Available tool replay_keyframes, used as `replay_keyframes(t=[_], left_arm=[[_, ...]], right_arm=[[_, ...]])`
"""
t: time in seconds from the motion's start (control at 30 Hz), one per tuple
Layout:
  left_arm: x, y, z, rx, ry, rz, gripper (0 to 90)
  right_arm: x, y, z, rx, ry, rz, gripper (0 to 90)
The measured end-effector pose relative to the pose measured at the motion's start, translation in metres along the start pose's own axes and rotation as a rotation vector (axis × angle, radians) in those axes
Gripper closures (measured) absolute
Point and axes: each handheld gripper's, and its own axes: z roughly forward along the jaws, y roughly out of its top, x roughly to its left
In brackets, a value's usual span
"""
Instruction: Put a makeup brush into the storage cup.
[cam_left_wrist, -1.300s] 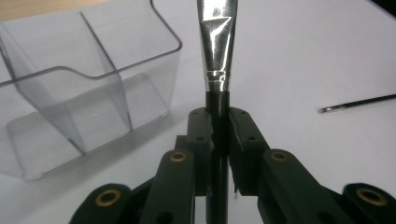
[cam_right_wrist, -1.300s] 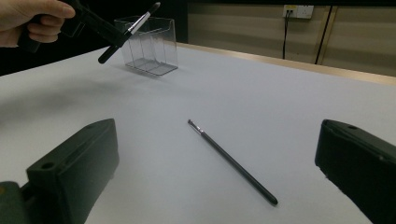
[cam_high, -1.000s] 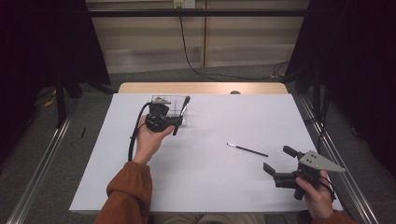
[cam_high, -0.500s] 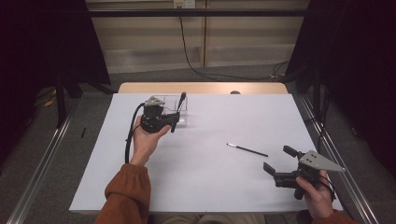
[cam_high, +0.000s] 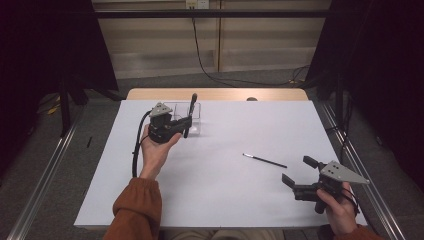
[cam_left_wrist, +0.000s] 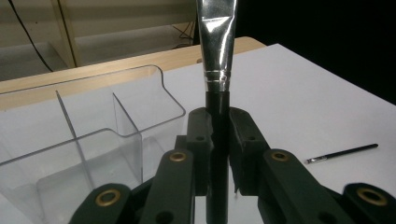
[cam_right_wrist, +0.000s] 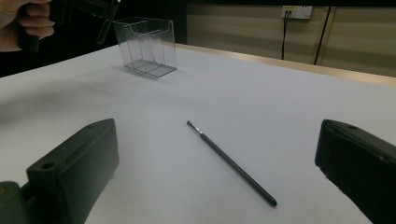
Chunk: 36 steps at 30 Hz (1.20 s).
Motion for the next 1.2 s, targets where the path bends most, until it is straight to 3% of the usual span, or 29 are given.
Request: replay_keyframes(t=[0.3, 0.43, 0.5, 0.53, 0.63, 0.93, 1.2], left_arm=[[-0.003, 0.004, 0.001, -0.047, -0.007, 0.018, 79.8], [-0.005, 0.006, 0.002, -0.069, 0.021, 0.051, 79.8], [-0.004, 0.008, 0.002, -0.078, 0.019, 0.045, 79.8], [-0.005, 0.009, 0.001, -0.081, 0.037, 0.050, 79.8], [-0.004, 0.012, 0.000, -0.105, 0.018, 0.037, 79.9], [0.001, 0.023, -0.002, -0.167, 0.017, 0.031, 79.9], [0.004, 0.032, 0.002, -0.186, 0.032, 0.046, 79.8]], right_arm=[[0.001, 0.000, 0.001, 0.000, 0.004, 0.004, 0.0], [0.000, 0.000, 0.001, -0.002, 0.004, 0.006, 0.0], [0.000, 0.000, 0.001, -0.002, 0.006, 0.003, 0.0], [0.000, 0.000, 0.001, -0.002, 0.006, 0.005, 0.0], [0.000, 0.000, 0.001, -0.002, 0.005, 0.006, 0.0], [0.000, 0.000, 0.001, -0.002, 0.005, 0.002, 0.0], [0.000, 0.000, 0.000, -0.002, 0.005, -0.002, 0.0]])
